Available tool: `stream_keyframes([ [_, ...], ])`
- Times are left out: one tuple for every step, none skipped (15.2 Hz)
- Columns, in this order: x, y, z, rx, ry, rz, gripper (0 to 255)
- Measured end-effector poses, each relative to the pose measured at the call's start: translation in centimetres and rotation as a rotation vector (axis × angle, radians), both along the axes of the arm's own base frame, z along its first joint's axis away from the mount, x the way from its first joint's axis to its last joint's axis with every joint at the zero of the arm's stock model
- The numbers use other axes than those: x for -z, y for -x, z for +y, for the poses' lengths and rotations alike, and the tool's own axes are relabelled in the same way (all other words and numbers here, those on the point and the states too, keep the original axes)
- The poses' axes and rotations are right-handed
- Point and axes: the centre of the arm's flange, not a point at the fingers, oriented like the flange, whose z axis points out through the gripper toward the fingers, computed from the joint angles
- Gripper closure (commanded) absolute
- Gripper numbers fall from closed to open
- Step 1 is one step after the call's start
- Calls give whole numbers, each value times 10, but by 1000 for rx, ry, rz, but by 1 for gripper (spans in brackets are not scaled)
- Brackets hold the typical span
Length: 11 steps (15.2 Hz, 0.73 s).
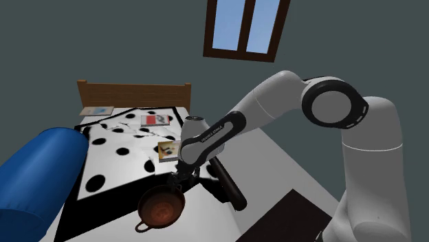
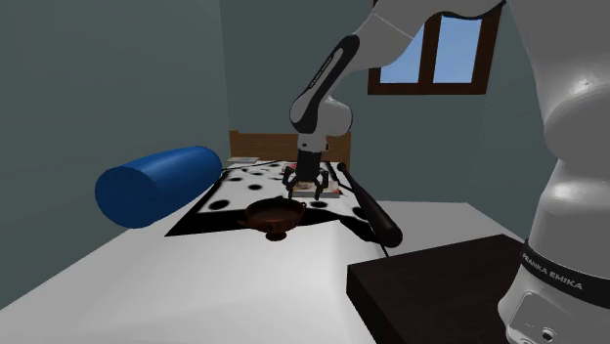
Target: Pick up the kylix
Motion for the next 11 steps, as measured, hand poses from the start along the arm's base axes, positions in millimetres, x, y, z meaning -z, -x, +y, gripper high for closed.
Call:
stream_keyframes([
  [7,-1,3,1,-1,1,0],
  [12,-1,5,1,-2,1,0],
  [18,-3,5,1,-2,1,0],
  [23,-4,5,1,-3,1,0],
  [28,-5,5,1,-3,1,0],
  [34,-4,5,1,-3,1,0],
  [38,-4,7,1,-3,1,0],
  [40,-4,6,1,-3,1,0],
  [41,-4,6,1,-3,1,255],
  [42,-4,6,1,-3,1,255],
  [42,-4,6,1,-3,1,255],
])
